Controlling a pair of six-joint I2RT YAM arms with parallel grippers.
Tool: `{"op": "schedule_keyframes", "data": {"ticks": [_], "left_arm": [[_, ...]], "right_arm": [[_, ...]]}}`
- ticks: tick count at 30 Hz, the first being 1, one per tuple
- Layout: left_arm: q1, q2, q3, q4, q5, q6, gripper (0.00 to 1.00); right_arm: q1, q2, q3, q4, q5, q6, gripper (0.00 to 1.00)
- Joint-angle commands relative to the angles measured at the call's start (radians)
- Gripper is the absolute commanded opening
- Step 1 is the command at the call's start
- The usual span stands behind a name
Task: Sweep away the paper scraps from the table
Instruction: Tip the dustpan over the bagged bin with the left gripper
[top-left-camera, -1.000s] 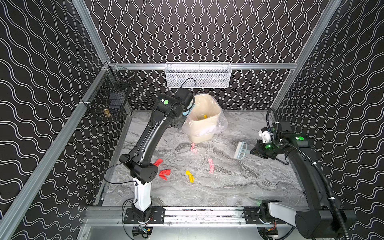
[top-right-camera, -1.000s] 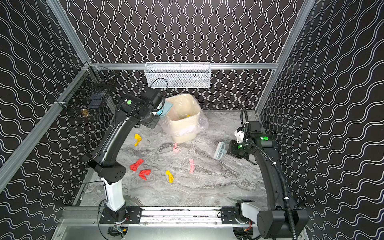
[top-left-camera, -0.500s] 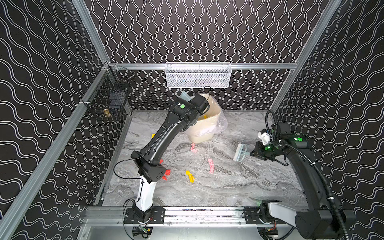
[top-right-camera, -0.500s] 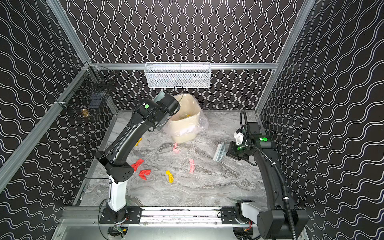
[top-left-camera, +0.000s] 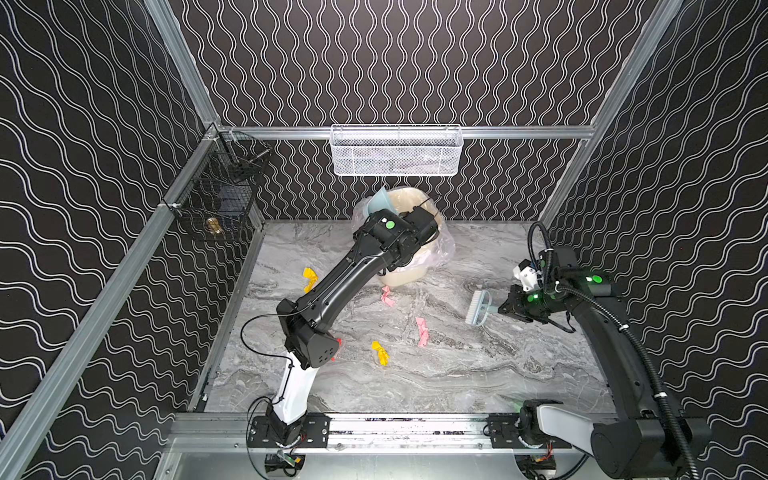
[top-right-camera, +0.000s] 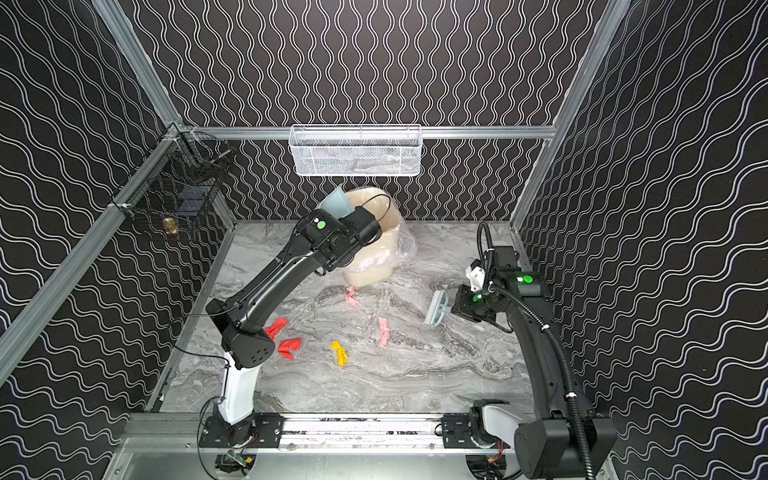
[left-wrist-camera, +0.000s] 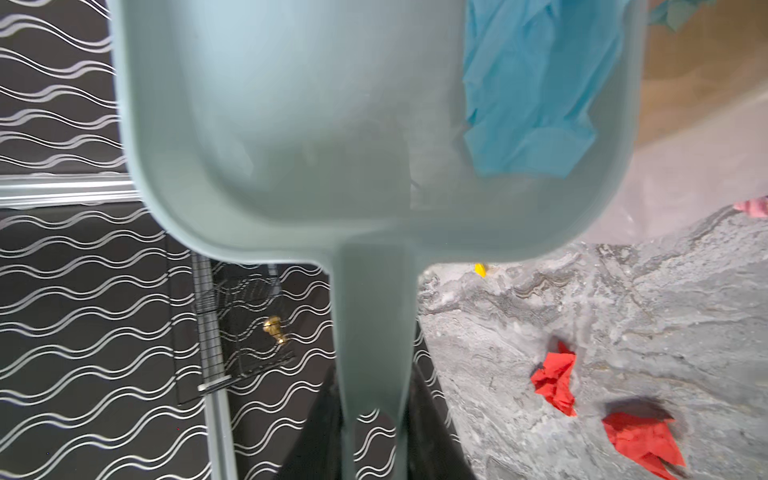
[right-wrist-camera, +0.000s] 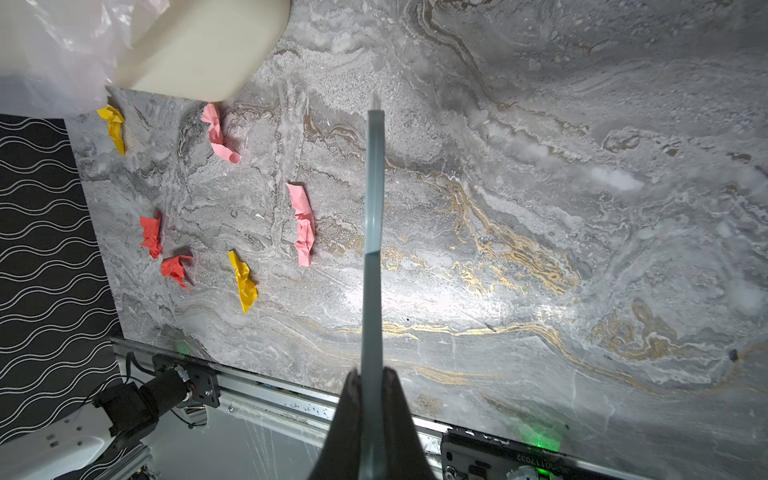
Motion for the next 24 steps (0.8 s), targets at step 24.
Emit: {"op": "schedule_keyframes", "data": {"ticks": [24], "left_arm": [[-0.055,0.017,-0.077,0.037,-0.302,0.220,0.00]], "right_arm": [[0.002,-0.037,-0.038,0.014,-0.011,-0.003,0.00]]}}
